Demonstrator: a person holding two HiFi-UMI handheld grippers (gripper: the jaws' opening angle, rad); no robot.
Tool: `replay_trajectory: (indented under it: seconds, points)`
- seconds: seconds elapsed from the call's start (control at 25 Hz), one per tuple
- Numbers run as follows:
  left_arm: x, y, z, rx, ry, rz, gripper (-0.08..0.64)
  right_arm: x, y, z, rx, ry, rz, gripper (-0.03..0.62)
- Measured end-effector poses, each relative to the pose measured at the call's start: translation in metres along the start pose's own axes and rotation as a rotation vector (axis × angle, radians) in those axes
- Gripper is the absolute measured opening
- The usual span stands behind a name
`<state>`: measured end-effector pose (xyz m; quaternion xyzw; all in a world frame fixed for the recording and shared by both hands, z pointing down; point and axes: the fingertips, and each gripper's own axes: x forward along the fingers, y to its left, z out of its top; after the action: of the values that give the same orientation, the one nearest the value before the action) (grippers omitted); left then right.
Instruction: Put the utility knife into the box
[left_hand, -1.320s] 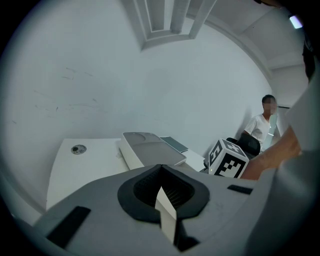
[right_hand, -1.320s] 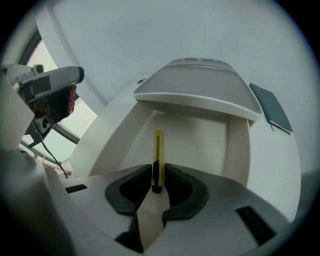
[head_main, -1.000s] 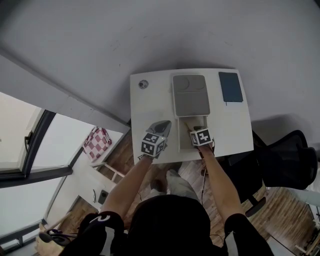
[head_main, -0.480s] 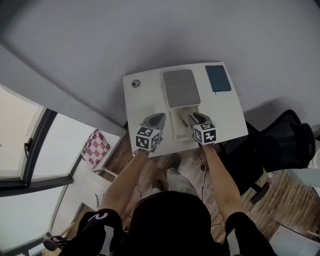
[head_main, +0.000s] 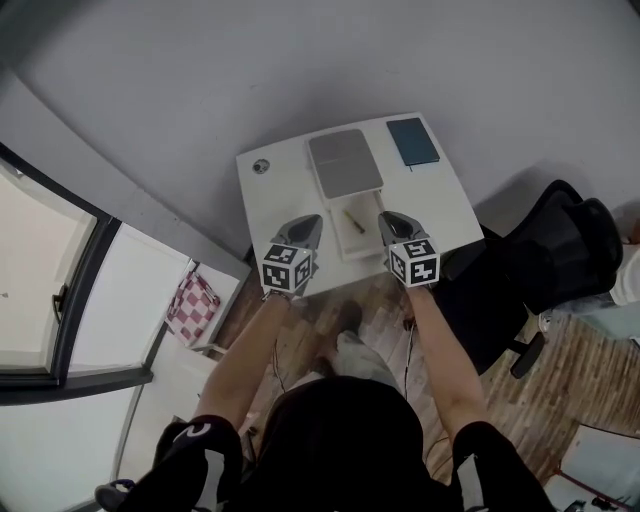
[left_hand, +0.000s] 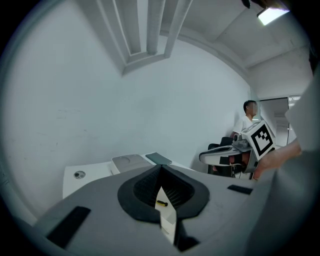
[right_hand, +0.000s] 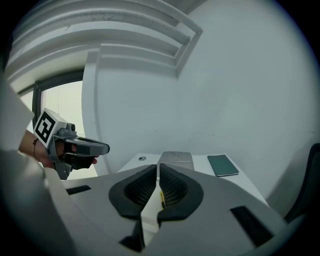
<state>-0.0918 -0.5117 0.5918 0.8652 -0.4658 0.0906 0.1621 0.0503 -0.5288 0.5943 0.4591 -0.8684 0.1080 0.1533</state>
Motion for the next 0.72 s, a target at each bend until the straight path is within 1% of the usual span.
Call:
replay_trajectory:
  seconds: [0.12, 0.48, 0.72]
  points:
    - [-0.015, -0.012, 0.003, 0.012, -0.013, -0.009, 0.025, -0.023, 0.008, 0.002, -0.002, -0.026, -0.021, 0.015]
    - [-0.062, -0.046, 0.007, 0.043, -0.053, -0.043, 0.025, -0.079, 0.042, 0.008, -0.015, -0.091, -0.055, 0.014]
    - [-0.087, -0.061, 0.007, 0.052, -0.072, -0.063, 0.025, -0.102, 0.061, 0.008, -0.021, -0.110, -0.067, 0.014]
